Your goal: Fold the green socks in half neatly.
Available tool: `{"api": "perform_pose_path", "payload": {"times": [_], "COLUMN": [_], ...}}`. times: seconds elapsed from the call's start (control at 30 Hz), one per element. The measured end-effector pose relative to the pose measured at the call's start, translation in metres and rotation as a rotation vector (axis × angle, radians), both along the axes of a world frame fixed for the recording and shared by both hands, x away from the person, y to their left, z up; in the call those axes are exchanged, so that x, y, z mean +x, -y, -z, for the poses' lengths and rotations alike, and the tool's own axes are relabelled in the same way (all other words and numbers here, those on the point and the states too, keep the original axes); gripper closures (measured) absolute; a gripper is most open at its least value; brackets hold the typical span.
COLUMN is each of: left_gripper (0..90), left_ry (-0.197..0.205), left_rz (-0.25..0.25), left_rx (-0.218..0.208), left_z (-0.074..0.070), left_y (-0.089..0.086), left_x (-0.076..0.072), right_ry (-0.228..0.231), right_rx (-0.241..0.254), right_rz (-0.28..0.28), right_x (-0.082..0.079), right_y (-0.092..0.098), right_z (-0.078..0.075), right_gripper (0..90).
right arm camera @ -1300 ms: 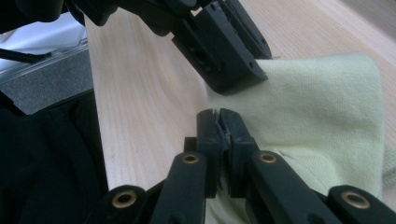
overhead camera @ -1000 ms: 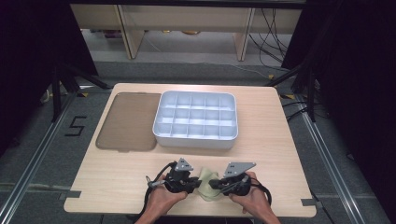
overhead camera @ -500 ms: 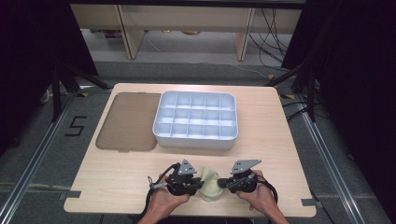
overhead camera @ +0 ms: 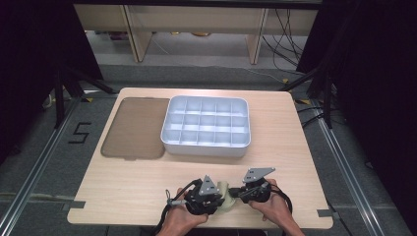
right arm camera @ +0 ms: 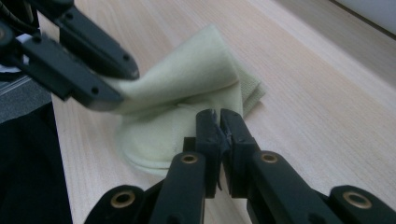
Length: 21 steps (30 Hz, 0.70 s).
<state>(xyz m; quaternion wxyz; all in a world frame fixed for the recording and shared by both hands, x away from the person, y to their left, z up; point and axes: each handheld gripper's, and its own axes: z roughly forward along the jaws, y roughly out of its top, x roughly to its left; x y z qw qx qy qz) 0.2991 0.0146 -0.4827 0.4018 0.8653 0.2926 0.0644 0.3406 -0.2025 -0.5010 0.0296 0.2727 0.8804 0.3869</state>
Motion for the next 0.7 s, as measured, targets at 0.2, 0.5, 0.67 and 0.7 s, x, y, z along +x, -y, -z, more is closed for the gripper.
{"api": "perform_pose_path", "payload": {"times": [0.2, 0.5, 0.67, 0.7], "left_gripper": [81.0, 81.2, 81.2, 81.3], "left_ry": [0.003, 0.010, 0.011, 0.017], "left_rz": [0.023, 0.033, 0.039, 0.043], "left_rx": [0.014, 0.052, 0.059, 0.061], "left_z": [0.004, 0.010, 0.012, 0.012], "left_y": [0.006, 0.017, 0.019, 0.019], "left_x": [-0.002, -0.004, -0.003, -0.003], "right_ry": [0.007, 0.045, 0.059, 0.073], "right_rx": [0.025, 0.099, 0.104, 0.101], "right_rz": [0.043, 0.075, 0.051, 0.043], "right_x": [0.003, 0.001, -0.001, -0.001], "right_y": [0.008, 0.014, 0.009, 0.007], "right_z": [-0.006, -0.024, -0.028, -0.028], "right_gripper": [86.6, 86.8, 86.7, 86.8]}}
